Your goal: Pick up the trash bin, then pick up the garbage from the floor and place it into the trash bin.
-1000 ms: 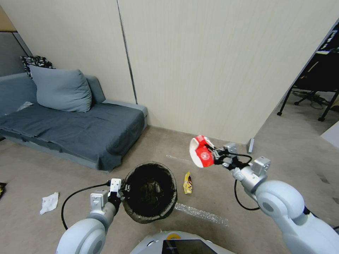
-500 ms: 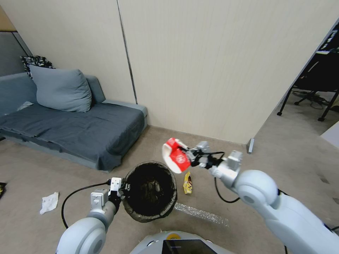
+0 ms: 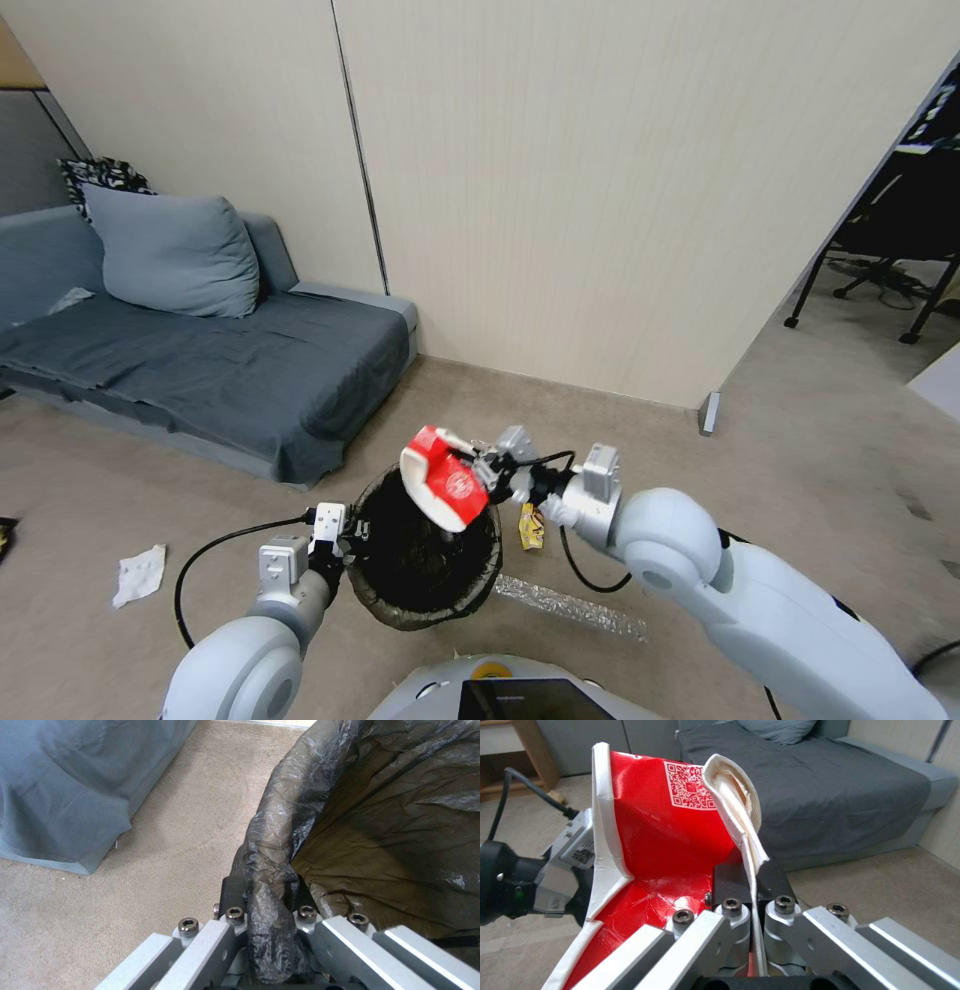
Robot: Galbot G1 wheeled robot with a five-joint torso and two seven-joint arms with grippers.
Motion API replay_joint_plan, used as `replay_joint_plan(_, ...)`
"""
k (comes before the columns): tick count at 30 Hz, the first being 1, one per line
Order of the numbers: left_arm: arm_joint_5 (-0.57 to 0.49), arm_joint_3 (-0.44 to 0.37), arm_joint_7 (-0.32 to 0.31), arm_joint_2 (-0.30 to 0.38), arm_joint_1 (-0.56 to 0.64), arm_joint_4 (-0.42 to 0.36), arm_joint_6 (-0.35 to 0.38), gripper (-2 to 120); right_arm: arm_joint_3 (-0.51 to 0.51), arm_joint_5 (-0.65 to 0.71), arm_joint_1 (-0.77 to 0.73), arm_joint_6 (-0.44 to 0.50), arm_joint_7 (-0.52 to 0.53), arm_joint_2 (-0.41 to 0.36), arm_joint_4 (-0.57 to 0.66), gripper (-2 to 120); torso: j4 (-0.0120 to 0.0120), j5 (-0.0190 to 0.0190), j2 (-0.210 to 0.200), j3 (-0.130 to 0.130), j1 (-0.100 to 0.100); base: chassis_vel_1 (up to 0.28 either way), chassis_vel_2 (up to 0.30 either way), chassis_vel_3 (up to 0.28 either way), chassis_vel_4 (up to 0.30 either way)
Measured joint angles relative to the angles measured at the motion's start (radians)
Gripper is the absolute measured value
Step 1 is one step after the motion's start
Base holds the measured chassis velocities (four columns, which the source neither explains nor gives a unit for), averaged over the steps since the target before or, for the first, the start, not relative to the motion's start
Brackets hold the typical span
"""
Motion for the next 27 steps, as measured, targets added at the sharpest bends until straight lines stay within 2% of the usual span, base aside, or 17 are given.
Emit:
replay_joint_plan(6,0.002,0.001,0.003,-0.001,0.002,0.000,0.000,1,-0.062,-0.024,0.022,-0.027,0.015,0.018,-0.016,0,0.0000,0.0001,0.000,0.000,0.000,0.000,0.000,0.000,0.000)
replay_joint_plan(8,0.002,0.001,0.004,-0.002,0.002,0.000,0.000,1,-0.072,-0.025,0.024,-0.036,0.025,0.020,-0.018,10,0.0000,0.0000,0.000,0.000,0.000,0.000,0.000,0.000,0.000)
replay_joint_plan(11,0.002,0.001,0.005,-0.003,0.001,0.000,0.000,1,-0.076,-0.027,0.024,-0.038,0.027,0.020,-0.019,13,0.0000,0.0000,0.000,0.000,0.000,0.000,0.000,0.000,0.000)
replay_joint_plan(12,0.002,0.001,0.006,-0.004,0.000,0.000,0.000,1,-0.085,-0.030,0.022,-0.045,0.034,0.020,-0.019,22,0.0000,0.0000,0.000,0.000,0.000,0.000,0.000,0.000,0.000)
replay_joint_plan(13,0.002,0.001,0.006,-0.004,0.000,0.000,0.000,1,-0.085,-0.030,0.022,-0.045,0.034,0.020,-0.019,22,0.0000,0.0000,0.000,0.000,0.000,0.000,0.000,0.000,0.000)
replay_joint_plan(16,0.002,0.003,0.007,-0.006,-0.003,0.000,0.000,1,-0.097,-0.036,0.015,-0.050,0.041,0.020,-0.015,37,0.0000,0.0000,0.000,0.000,0.000,0.000,0.000,0.000,0.000)
replay_joint_plan(17,0.002,0.003,0.007,-0.006,-0.003,0.000,0.000,1,-0.097,-0.036,0.015,-0.050,0.041,0.020,-0.015,37,0.0000,0.0000,0.000,0.000,0.000,0.000,0.000,0.000,0.000)
replay_joint_plan(21,0.002,0.003,0.009,-0.006,-0.004,0.000,0.000,1,-0.099,-0.046,0.004,-0.051,0.045,0.018,-0.012,55,0.0000,0.0001,0.000,0.000,0.000,0.000,0.000,0.000,0.000)
replay_joint_plan(22,0.002,0.003,0.009,-0.006,-0.004,0.000,0.000,1,-0.099,-0.046,0.004,-0.051,0.045,0.018,-0.012,55,0.0000,0.0001,0.000,0.000,0.000,0.000,0.000,0.000,0.000)
replay_joint_plan(24,0.002,0.003,0.011,-0.007,-0.004,0.000,0.000,1,-0.099,-0.047,-0.001,-0.052,0.045,0.015,-0.007,65,0.0000,0.0000,0.000,0.000,0.000,0.000,0.000,0.000,0.000)
replay_joint_plan(25,0.002,0.003,0.011,-0.007,-0.004,0.000,0.000,1,-0.099,-0.047,-0.001,-0.052,0.045,0.015,-0.007,65,0.0000,0.0000,0.000,0.000,0.000,0.000,0.000,0.000,0.000)
replay_joint_plan(27,0.002,0.003,0.012,-0.007,-0.004,0.000,0.000,1,-0.099,-0.047,-0.005,-0.053,0.046,0.014,-0.002,76,0.0000,0.0001,0.000,0.000,0.000,0.000,0.000,0.000,0.000)
